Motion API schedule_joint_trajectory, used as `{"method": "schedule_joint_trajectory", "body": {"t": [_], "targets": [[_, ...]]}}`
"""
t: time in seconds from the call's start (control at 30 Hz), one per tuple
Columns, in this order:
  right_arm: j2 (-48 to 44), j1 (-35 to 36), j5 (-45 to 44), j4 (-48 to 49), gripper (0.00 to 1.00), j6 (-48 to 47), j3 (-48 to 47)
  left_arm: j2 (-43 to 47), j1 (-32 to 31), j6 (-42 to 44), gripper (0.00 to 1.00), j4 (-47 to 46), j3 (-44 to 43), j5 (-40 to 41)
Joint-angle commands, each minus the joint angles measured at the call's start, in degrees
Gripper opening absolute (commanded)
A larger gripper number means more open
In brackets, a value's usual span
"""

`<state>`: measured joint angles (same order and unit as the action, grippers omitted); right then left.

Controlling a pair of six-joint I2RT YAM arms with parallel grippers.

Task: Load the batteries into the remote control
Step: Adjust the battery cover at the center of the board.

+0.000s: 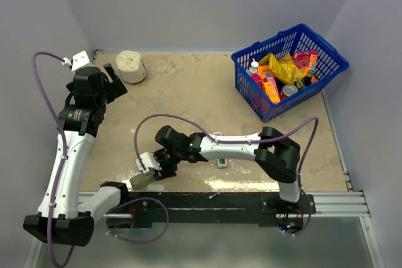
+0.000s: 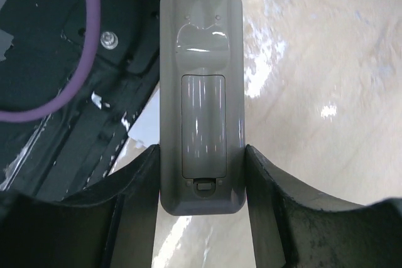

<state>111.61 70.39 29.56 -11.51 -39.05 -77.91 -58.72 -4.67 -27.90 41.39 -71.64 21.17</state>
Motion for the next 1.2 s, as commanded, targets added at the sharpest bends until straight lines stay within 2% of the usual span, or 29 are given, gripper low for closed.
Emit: {"method": "schedule_joint_trajectory", "body": {"t": [0.0, 0.13, 0.43, 0.6, 0.7, 0.73, 0.77, 0.8, 0.87, 0.9, 0.97, 1.07, 1.17], "targets": [[-3.8, -2.8, -7.3, 4.4, 0.00, 6.7, 2.9, 1.2, -0.4, 1.0, 0.99, -2.2, 2.7, -3.5], [-2.3, -4.3, -14.0, 3.8, 0.00, 11.5, 1.3, 1.4, -0.4, 0.7, 0.99, -3.0, 5.3, -7.0], [5.4, -4.4, -18.5, 2.8, 0.00, 17.8, -4.6, 2.3, -0.3, -0.7, 1.00, -2.8, 10.5, -11.7], [10.2, -4.5, -27.2, 3.6, 0.04, 22.0, -9.9, 2.1, -0.5, -1.5, 1.00, -2.0, 13.4, -13.6], [12.0, -4.7, -31.7, 4.2, 0.17, 24.1, -11.6, 2.3, -0.4, -2.8, 1.00, -0.5, 15.5, -14.9], [12.2, -5.1, -32.3, 4.5, 0.29, 24.5, -11.7, 2.6, -0.5, -3.1, 1.00, -0.3, 16.2, -15.4], [11.8, -5.3, -32.3, 4.4, 0.34, 25.2, -11.9, 2.8, -0.5, -3.4, 1.00, -0.2, 16.8, -15.8], [11.1, -5.5, -32.1, 4.0, 0.46, 25.4, -11.7, 2.9, -0.5, -4.1, 1.00, 0.6, 17.9, -16.5], [9.2, -5.7, -31.2, 4.6, 0.59, 25.3, -9.6, 3.1, -0.5, -5.0, 1.00, 1.4, 18.9, -16.7], [6.0, -5.6, -30.8, 5.2, 0.68, 25.2, -8.4, 3.3, -0.5, -5.1, 1.00, 1.6, 19.7, -16.3], [2.4, -5.5, -29.7, 6.8, 0.73, 24.7, -4.6, 3.9, -0.5, -5.4, 1.00, 1.8, 19.8, -15.4], [-4.2, -4.1, -27.6, 8.1, 0.75, 24.5, 0.4, 4.6, -0.5, -5.8, 1.00, 3.1, 17.1, -12.0], [-8.8, -2.3, -25.4, 10.0, 0.67, 24.9, 5.0, 5.5, -0.5, -5.9, 1.00, 3.5, 13.0, -7.9]]}}
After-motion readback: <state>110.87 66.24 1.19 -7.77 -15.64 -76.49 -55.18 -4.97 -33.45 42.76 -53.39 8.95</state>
